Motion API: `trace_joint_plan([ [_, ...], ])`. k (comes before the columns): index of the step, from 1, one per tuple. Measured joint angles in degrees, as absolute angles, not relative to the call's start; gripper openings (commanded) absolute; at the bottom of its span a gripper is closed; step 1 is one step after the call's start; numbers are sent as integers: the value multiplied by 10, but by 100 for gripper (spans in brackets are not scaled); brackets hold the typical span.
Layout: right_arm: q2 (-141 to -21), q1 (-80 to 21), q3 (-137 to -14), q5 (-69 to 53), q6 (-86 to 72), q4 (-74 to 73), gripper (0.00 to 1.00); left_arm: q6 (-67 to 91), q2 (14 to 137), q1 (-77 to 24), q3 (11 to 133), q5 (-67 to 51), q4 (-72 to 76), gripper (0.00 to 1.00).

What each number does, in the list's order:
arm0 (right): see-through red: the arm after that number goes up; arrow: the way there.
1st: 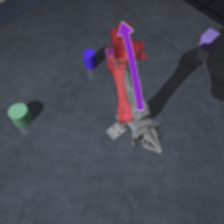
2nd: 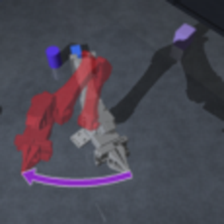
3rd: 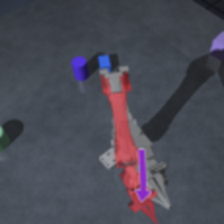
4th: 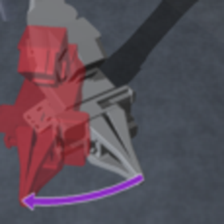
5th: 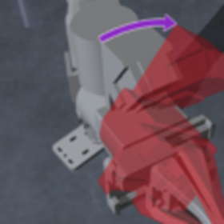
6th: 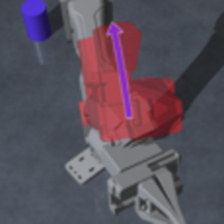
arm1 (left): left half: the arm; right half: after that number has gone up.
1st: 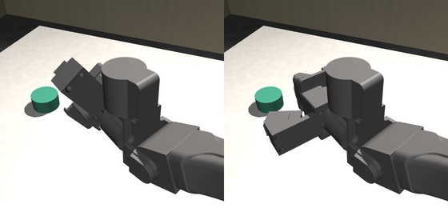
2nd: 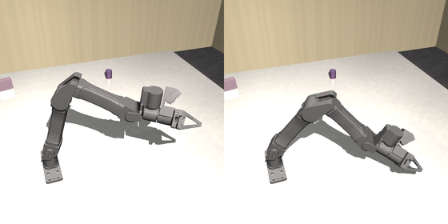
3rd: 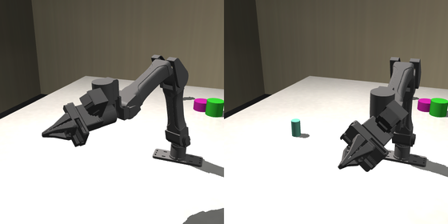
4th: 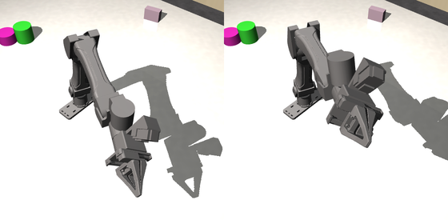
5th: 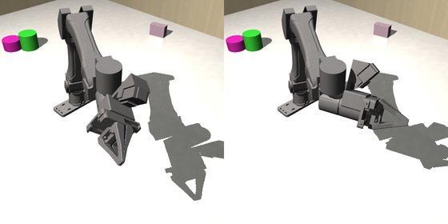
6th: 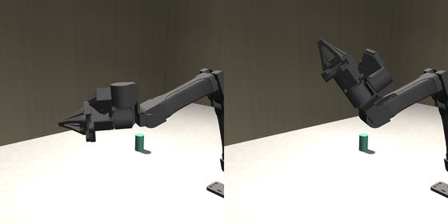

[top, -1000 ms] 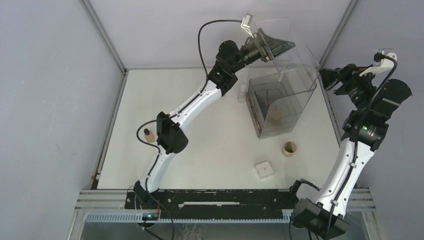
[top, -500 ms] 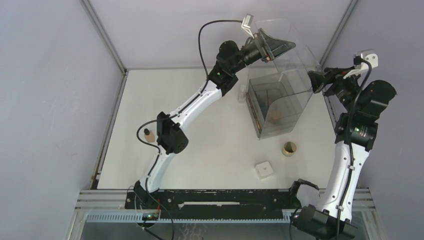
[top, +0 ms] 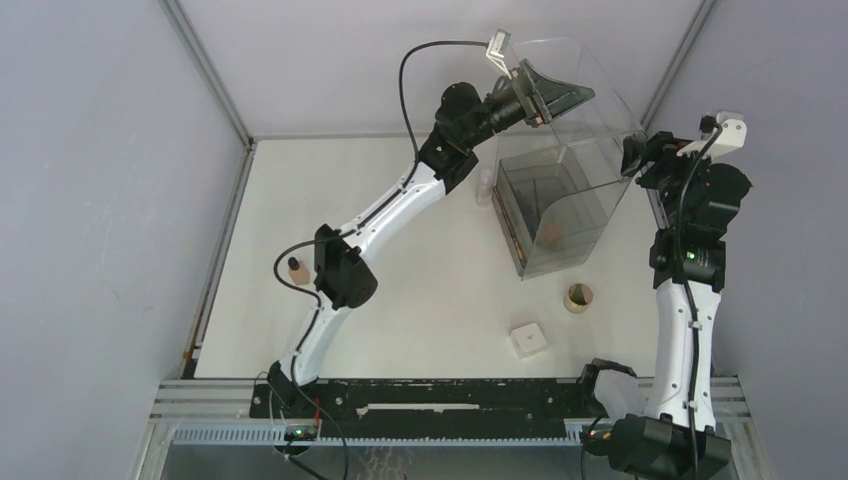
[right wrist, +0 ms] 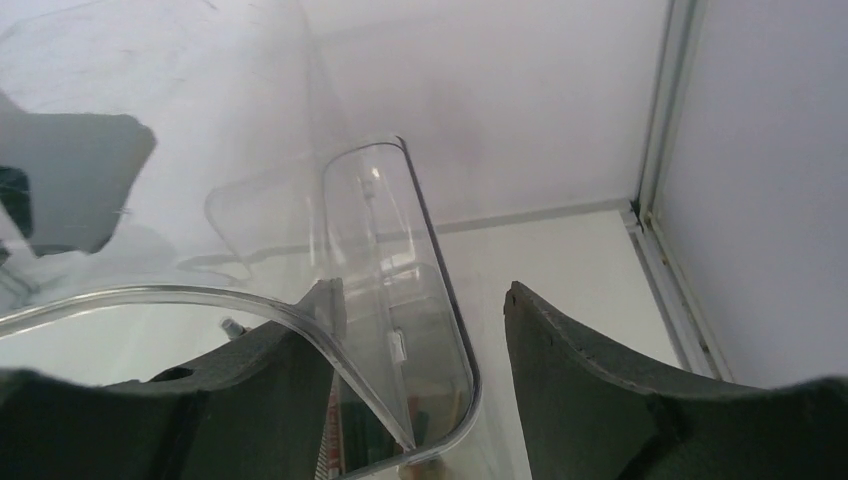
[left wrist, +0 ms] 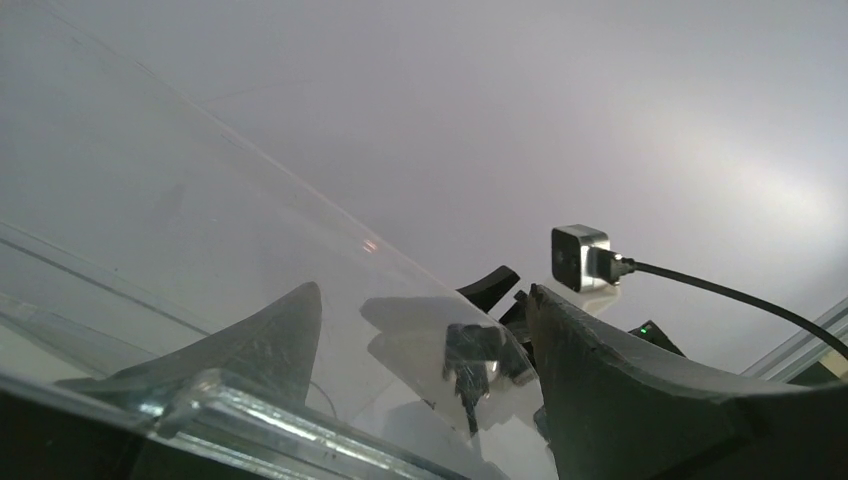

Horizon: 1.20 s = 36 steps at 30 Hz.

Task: Organize the makeup
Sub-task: Open the storage box at the center of the board.

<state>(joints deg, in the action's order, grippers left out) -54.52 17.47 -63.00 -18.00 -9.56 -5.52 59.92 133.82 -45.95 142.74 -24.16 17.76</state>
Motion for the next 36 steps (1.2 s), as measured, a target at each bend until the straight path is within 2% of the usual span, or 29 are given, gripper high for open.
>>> trace_joint_plan([
  [6, -545, 181, -611, -150, -137, -40, 67, 588, 1338, -465, 1427, -243, 168, 82],
  [9, -550, 200, -600, -166, -178, -18, 64, 579, 1337, -468, 1427, -244, 161, 82],
  [11, -557, 218, -587, -189, -214, 15, 56, 575, 1336, -470, 1427, -244, 157, 82],
  [14, -571, 241, -567, -233, -261, 75, 35, 568, 1334, -472, 1427, -248, 154, 83],
  [15, -578, 246, -564, -247, -274, 93, 31, 565, 1333, -472, 1427, -251, 153, 83],
  [27, -605, 279, -557, -333, -307, 146, 0, 545, 1315, -473, 1427, -262, 144, 86],
  [36, -627, 296, -554, -350, -390, 147, 0, 472, 1271, -473, 1395, -272, 77, 90],
])
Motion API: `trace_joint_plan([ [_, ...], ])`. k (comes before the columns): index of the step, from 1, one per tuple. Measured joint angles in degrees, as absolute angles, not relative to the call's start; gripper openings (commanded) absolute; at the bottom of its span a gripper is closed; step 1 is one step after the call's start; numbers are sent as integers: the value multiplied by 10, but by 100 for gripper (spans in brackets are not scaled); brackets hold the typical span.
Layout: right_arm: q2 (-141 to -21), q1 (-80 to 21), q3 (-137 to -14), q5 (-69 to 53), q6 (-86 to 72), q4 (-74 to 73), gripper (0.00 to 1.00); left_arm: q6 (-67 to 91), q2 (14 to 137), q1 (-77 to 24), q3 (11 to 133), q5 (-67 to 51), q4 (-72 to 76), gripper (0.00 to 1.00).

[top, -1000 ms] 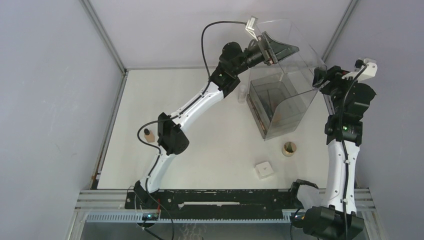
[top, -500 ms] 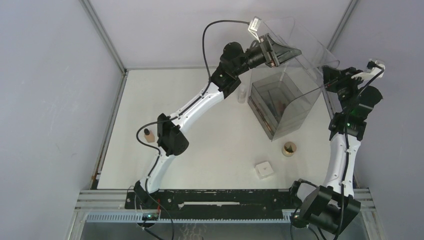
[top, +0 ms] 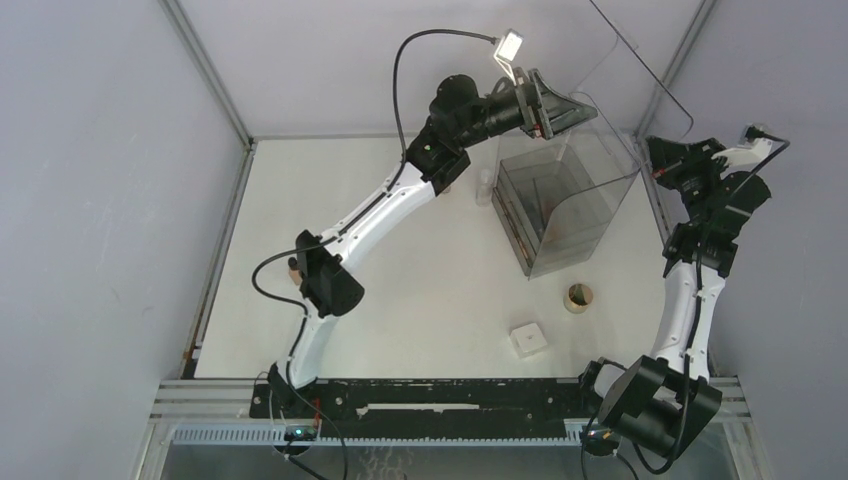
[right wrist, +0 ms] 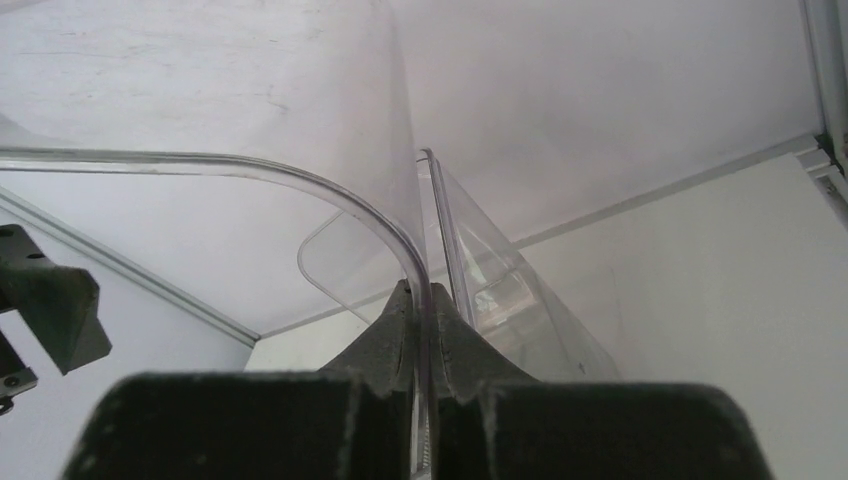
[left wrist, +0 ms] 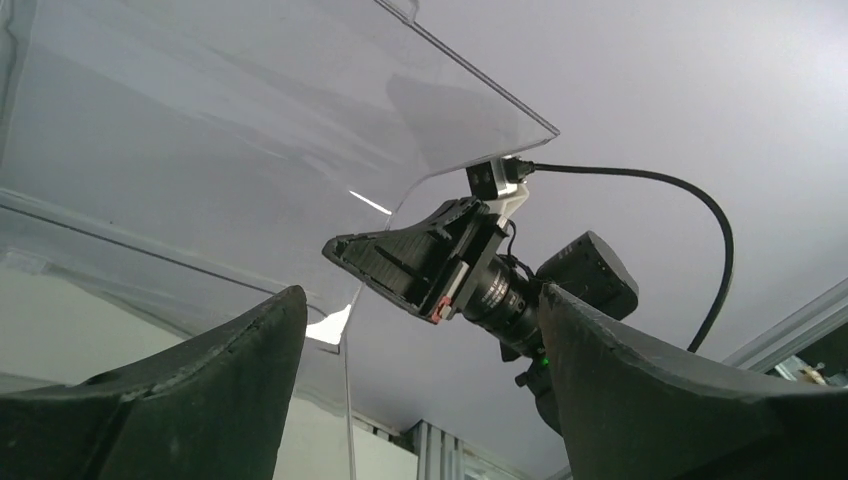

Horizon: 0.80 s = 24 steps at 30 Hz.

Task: Organize the makeup
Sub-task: Open the storage box at the center of the board.

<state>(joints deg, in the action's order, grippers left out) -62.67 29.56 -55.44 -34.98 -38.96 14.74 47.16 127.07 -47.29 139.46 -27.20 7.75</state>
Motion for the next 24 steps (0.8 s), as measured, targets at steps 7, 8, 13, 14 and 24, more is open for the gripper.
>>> trace_joint_plan([
  [7, -636, 303, -559, -366, -396, 147, 0, 430, 1202, -473, 1340, -277, 50, 91],
  [8, -644, 307, -566, -381, -396, 147, 0, 425, 1187, -473, 1326, -277, 49, 91],
  [13, -746, 323, -653, -467, -399, 142, 0, 409, 1118, -467, 1257, -287, 46, 91],
  [14, -768, 324, -670, -480, -402, 142, 0, 408, 1105, -465, 1242, -287, 46, 92],
  [24, -864, 317, -784, -513, -394, 22, 62, 337, 996, -445, 1075, -243, -18, 100],
])
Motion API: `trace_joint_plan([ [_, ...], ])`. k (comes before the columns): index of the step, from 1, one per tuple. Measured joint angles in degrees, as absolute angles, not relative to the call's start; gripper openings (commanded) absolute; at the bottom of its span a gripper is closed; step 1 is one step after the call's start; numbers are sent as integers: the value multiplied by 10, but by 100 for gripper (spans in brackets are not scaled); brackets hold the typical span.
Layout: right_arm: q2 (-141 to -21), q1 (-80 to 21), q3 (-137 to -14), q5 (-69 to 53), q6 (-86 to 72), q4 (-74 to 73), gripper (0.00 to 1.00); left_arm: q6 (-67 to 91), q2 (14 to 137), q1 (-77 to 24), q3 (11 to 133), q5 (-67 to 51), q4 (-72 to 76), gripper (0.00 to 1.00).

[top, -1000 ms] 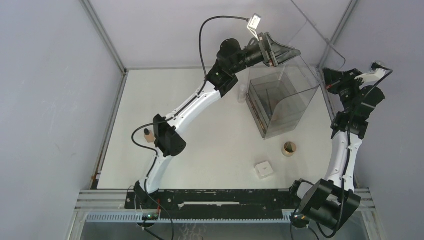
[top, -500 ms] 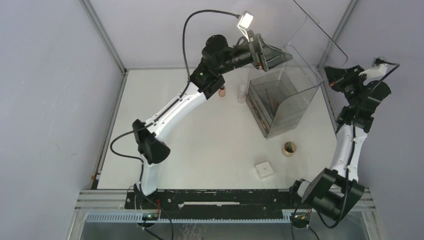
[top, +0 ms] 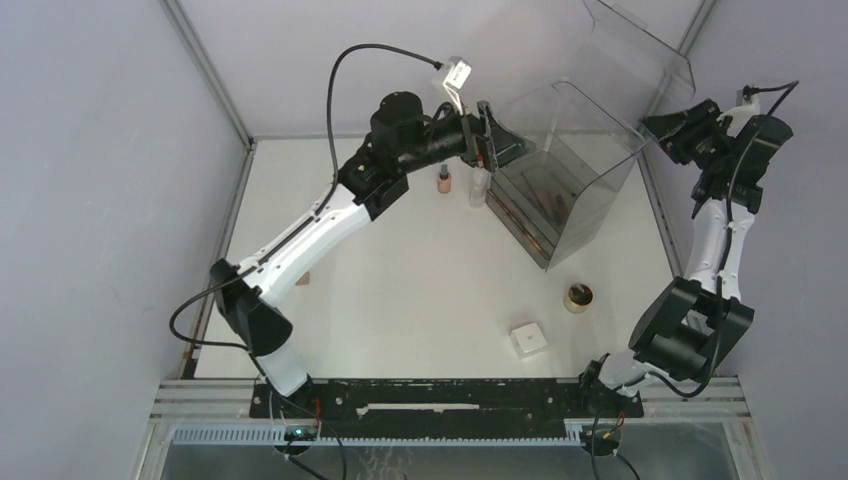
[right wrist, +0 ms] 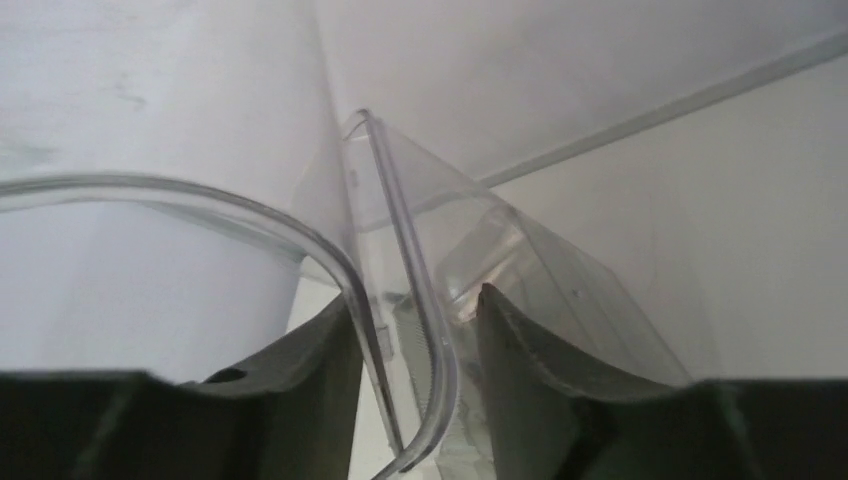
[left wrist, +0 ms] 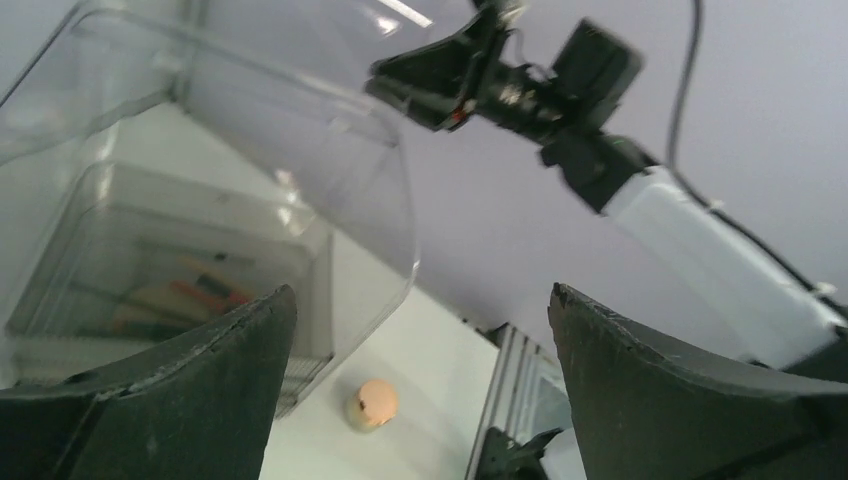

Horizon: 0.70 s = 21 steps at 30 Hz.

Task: Organize the makeup
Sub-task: Open the storage box at the center of the board, then move the makeup to the center of the board.

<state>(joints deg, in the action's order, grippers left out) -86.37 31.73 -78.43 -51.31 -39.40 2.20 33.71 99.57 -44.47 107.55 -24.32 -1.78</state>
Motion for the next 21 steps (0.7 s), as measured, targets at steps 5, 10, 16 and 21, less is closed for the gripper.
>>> trace_joint_plan([
  [5, -808, 307, -783, -372, -349, -115, 100, 309, 943, -435, 1004, -186, -70, 100],
  [10, -689, 322, -773, -226, -337, -209, 100, 301, 896, -399, 961, -141, -140, 100],
  [16, -574, 326, -785, -201, -333, -266, 100, 273, 796, -329, 873, -44, -260, 100],
  [21, -514, 171, -784, -201, -291, -284, 99, 281, 643, -223, 732, 27, -327, 100],
])
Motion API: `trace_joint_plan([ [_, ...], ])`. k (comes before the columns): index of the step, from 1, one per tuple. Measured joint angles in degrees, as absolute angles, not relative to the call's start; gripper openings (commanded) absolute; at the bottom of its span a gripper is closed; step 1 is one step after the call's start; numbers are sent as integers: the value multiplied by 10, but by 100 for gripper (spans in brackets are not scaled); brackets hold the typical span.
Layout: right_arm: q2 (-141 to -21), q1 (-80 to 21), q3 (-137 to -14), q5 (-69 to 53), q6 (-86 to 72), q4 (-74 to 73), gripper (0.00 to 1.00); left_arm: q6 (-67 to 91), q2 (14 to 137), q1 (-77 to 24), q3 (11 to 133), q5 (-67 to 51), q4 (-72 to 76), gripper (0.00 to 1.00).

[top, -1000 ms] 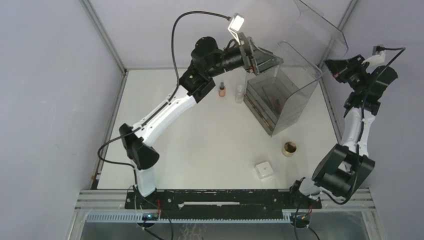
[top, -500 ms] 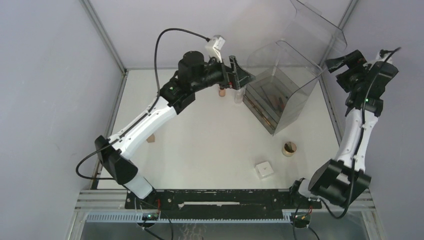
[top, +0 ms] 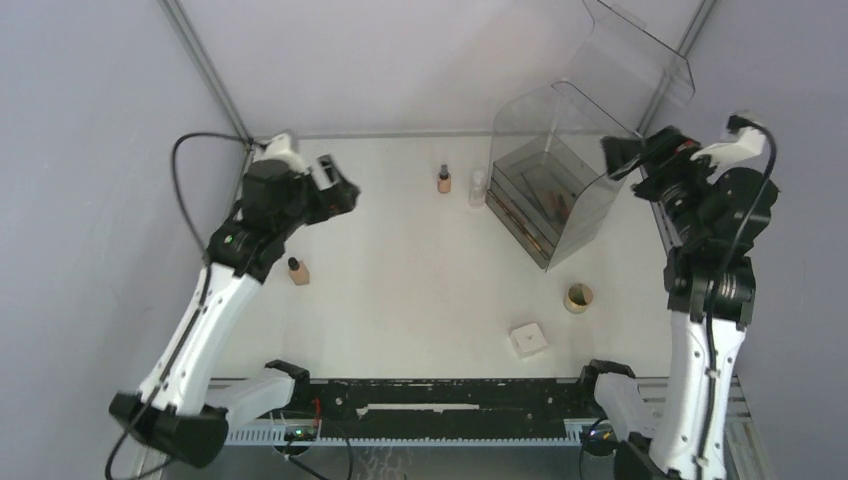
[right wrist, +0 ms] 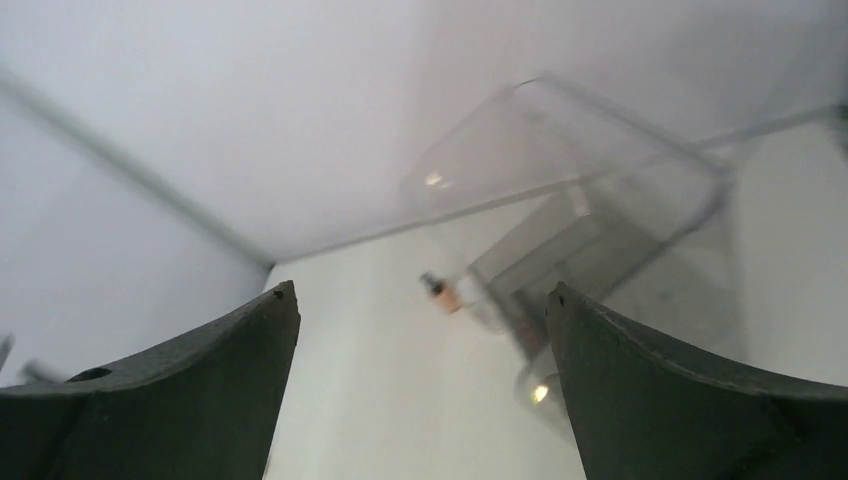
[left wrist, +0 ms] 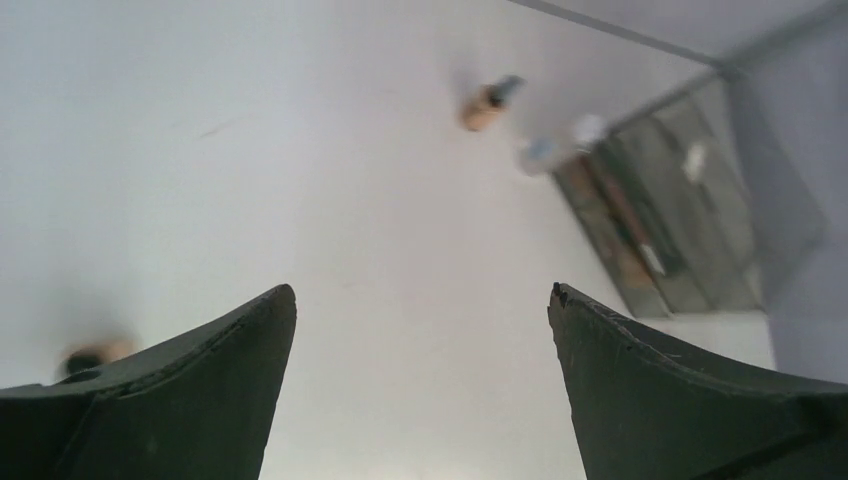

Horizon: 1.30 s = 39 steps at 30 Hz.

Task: Organize the makeup
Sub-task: Move the makeup to the center of the board.

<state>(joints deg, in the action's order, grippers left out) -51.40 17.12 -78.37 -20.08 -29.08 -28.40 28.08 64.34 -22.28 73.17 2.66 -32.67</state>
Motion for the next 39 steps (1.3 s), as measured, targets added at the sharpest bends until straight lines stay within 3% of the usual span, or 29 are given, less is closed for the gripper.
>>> trace_joint_plan([
  [5, -456, -56, -767, -148, -244, -292, 98, 286, 530, -136, 664, 93, -411, 100],
  [9, -473, -294, -761, -52, -201, -302, 99, 288, 533, -119, 663, 147, -476, 100],
  [13, -551, -414, -755, 21, -174, -316, 100, 285, 573, -108, 636, 185, -508, 100],
  [18, -633, -445, -726, 32, -168, -345, 100, 263, 651, -82, 618, 197, -517, 93],
  [25, -618, -447, -721, 37, -168, -349, 100, 215, 768, -27, 597, 157, -479, 85],
  [31, -612, -447, -721, 37, -170, -346, 100, 176, 823, 12, 575, 117, -437, 65],
  [39, -614, -445, -721, 33, -173, -345, 100, 153, 866, 50, 575, 81, -404, 60],
])
